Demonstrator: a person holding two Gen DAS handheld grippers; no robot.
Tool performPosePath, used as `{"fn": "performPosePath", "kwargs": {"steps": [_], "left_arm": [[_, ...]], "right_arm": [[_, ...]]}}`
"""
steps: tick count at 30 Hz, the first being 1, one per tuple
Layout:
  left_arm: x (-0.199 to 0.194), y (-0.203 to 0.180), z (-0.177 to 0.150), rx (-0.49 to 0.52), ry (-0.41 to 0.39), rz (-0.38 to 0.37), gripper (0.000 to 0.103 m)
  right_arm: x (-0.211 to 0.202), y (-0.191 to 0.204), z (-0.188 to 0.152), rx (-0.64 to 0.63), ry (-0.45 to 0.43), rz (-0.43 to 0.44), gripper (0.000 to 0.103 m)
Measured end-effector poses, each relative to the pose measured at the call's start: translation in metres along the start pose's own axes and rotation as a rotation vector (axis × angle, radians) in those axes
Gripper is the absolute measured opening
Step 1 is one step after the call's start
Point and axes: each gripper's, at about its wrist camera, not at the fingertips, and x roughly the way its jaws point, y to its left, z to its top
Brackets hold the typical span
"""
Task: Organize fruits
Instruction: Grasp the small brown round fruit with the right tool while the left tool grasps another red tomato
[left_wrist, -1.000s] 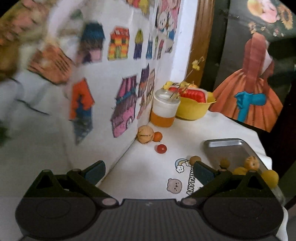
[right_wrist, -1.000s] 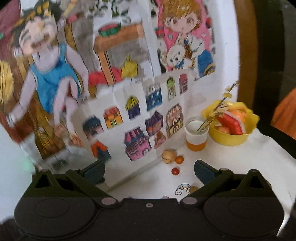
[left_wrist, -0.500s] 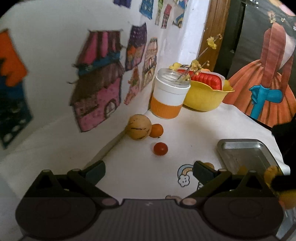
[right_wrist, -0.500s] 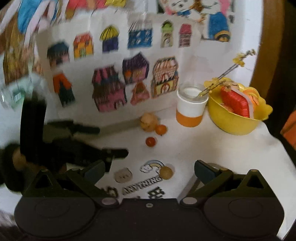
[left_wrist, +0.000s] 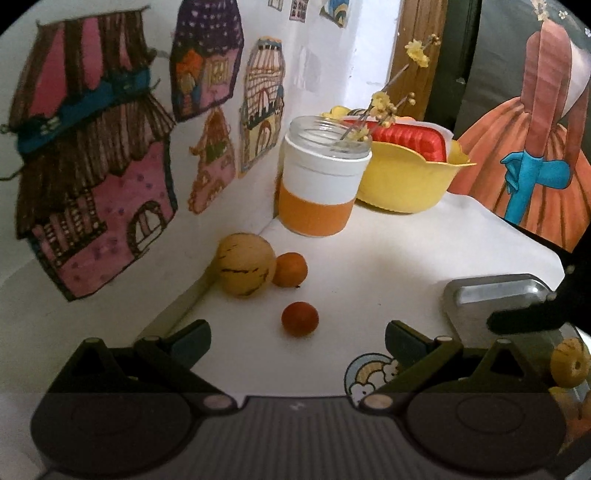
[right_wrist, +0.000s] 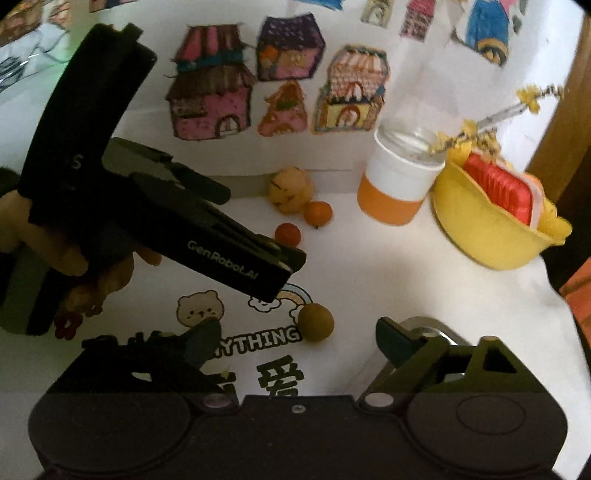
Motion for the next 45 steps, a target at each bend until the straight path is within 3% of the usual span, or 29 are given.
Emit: {"fn": "performPosePath", "kwargs": {"steps": [9, 20, 29, 32, 45], "left_arm": [[0.015, 0.003, 0.0, -0.027, 0.017, -0.016, 0.079], [0.024, 0.003, 0.002, -0.036, 0.017, -0.039, 0.056], [0.026, -0.001, 0.0, -0.013, 0.001, -0.024, 0.028], [0.025, 0.0, 0.0, -0.015, -0.003, -0.027, 0.026], [0.011, -0.008, -0.005, 0.001, -0.006, -0.048, 0.026]], "right_arm": [[0.018, -0.011, 0.0, 0.069, 0.012, -0.024, 0.053], [0.031, -0.012, 0.002, 0.087, 0.027, -0.028, 0.045], [0.043, -0.013, 0.0, 0.118, 0.045, -0.041, 0.036], [0.044, -0.013, 0.002, 0.124, 0.041, -0.033, 0.029], [0.03, -0.011, -0.004, 0.157, 0.024, -0.013, 0.028]]}}
